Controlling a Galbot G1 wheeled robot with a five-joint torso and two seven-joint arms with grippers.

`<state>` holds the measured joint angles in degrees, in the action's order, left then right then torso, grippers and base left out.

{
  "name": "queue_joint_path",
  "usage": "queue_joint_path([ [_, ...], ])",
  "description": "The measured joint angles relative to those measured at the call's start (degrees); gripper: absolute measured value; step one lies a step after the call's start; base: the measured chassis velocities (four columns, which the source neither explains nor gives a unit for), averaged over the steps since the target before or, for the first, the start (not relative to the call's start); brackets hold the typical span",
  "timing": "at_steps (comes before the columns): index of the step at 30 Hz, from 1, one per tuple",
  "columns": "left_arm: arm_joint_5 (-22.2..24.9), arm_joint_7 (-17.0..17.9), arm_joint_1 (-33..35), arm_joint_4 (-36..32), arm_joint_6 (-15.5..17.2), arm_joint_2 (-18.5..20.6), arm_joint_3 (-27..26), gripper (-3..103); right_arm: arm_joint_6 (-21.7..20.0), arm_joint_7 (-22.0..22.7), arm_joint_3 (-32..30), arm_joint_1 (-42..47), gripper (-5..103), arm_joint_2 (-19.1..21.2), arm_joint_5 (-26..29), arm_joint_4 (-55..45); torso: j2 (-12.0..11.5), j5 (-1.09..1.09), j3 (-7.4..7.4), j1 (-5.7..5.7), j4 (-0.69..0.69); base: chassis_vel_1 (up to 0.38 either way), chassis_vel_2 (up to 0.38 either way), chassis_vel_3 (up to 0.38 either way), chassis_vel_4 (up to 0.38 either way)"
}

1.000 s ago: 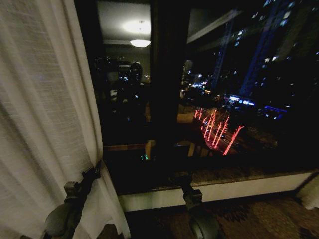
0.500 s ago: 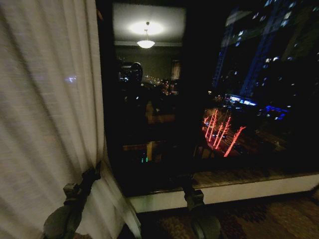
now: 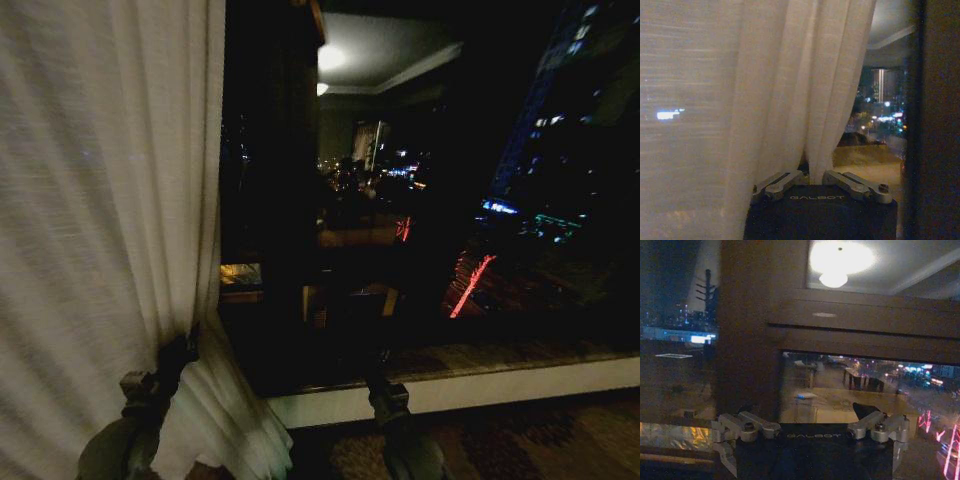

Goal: Open the curtains by pulling them apart, changing their state from closed to fully open.

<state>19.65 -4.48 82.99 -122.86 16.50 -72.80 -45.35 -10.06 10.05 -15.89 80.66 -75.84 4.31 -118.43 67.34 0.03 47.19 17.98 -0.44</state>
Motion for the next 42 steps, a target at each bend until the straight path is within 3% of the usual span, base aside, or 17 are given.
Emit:
queue_joint_path([
  [23, -1.0, 0.5, 2.8, -3.4, -0.4, -2.1, -0.5, 0, 2.4, -0.1, -0.2, 1.8, 100, 0.3, 1.2, -0.5, 0.0, -0.02, -0.01, 0.00, 0.01, 0.320, 0.329, -0.319, -0.322],
  [37, -1.7, 2.8, 4.6, -2.7, -2.7, -2.3, -3.8, 0, 2.4, -0.1, 0.8, 0.8, 100, 0.7, 1.0, -0.3, 0.0, 0.01, 0.01, 0.00, -0.01, -0.001, -0.014, 0.000, -0.004],
  [42, -0.4, 4.2, 4.7, -1.3, -3.1, -1.4, -8.4, 0, 2.4, -0.2, 0.0, 0.4, 100, 1.4, 1.8, 0.4, 0.0, -0.03, 0.00, 0.00, 0.00, 0.000, 0.000, 0.000, 0.000],
])
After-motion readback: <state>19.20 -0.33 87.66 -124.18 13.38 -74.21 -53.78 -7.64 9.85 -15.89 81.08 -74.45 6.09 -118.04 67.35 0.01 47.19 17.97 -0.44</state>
